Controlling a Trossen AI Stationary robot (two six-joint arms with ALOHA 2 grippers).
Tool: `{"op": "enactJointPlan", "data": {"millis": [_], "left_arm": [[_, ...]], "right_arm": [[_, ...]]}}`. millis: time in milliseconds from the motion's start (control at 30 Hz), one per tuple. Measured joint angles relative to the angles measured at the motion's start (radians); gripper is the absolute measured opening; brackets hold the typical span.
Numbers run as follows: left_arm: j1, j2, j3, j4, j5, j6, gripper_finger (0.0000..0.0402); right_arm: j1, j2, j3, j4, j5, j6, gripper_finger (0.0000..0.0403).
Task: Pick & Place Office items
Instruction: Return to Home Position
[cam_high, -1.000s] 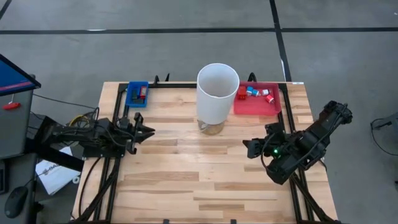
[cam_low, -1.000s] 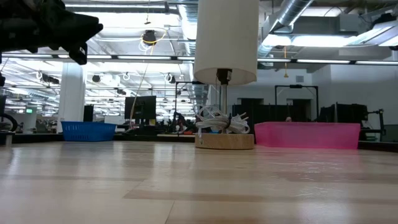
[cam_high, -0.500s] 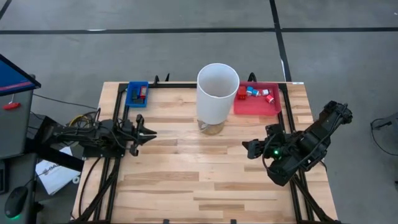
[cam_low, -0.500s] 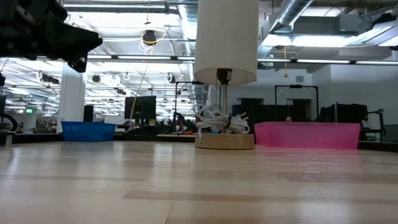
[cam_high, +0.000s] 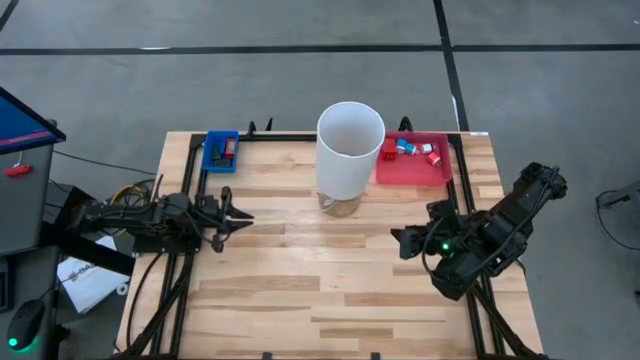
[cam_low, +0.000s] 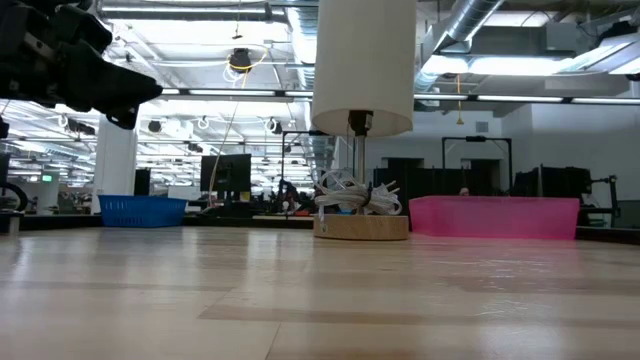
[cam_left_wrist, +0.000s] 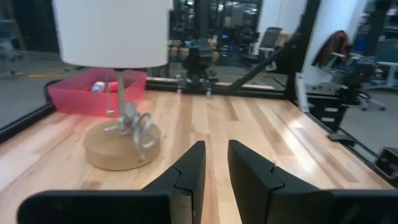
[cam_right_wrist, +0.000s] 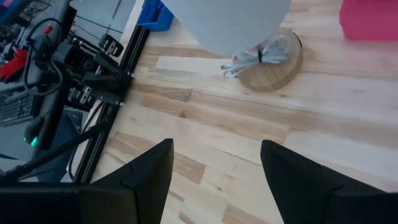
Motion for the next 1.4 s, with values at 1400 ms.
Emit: {"op": "enactJointPlan", "data": {"millis": [1400], "left_arm": [[0.0,0.082,0.0,0.031,-0.02,-0.033,0.0067]], "right_arm": [[-0.545,-0.008,-0.005,0.847,-0.74,-2.016,0.0235]]}}
